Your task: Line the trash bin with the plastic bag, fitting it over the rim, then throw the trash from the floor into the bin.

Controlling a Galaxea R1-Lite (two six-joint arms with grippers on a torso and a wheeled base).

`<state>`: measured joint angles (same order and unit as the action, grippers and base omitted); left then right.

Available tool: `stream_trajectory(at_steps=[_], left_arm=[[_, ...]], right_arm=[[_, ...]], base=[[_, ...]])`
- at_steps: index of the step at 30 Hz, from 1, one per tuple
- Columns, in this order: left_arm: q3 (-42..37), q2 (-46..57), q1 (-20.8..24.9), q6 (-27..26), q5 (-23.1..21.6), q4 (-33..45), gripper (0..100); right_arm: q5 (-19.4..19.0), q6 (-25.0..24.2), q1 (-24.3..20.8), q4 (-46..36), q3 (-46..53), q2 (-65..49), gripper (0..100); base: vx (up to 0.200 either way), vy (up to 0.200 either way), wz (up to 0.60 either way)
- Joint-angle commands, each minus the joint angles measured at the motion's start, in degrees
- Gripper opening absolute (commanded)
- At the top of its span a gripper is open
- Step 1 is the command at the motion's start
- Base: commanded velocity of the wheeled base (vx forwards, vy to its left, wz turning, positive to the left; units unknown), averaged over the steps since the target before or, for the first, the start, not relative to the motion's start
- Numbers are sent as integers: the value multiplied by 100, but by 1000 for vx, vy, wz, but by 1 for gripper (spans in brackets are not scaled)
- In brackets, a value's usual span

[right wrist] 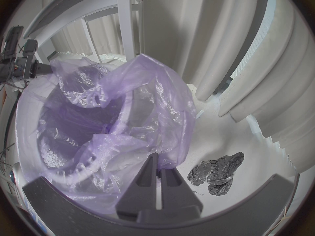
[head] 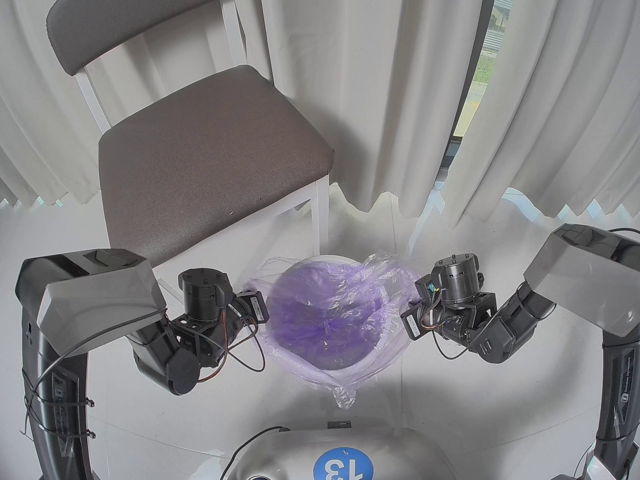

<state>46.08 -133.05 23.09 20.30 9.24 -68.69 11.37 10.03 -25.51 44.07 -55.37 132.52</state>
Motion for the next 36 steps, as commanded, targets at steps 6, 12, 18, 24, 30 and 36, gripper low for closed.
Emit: stream_trajectory(at_steps=[6,12,18,24,30,36], left_arm=[[402,-248,-120,282,78,-276,0],[279,-309,-208,220,69,-223,0],[94,-353,-217,1,16,-302,0],[50,-283,-200,1,-1,-346,0],[15,-239,-129,1,8,-373,0],[-143,-90,-112,-17,-10,-390,0]], right_arm=[[5,-89,-6,357,-79,142,0],[5,-10,73,295,35,81,0],[5,7,126,304,44,230,0],[5,16,82,313,35,265,0],[-4,78,55,366,184,204,100],[-56,684,64,102,1002,-1088,100]], base=[[0,0,0],[0,0,0],[0,0,0],[0,0,0],[0,0,0],[0,0,0]])
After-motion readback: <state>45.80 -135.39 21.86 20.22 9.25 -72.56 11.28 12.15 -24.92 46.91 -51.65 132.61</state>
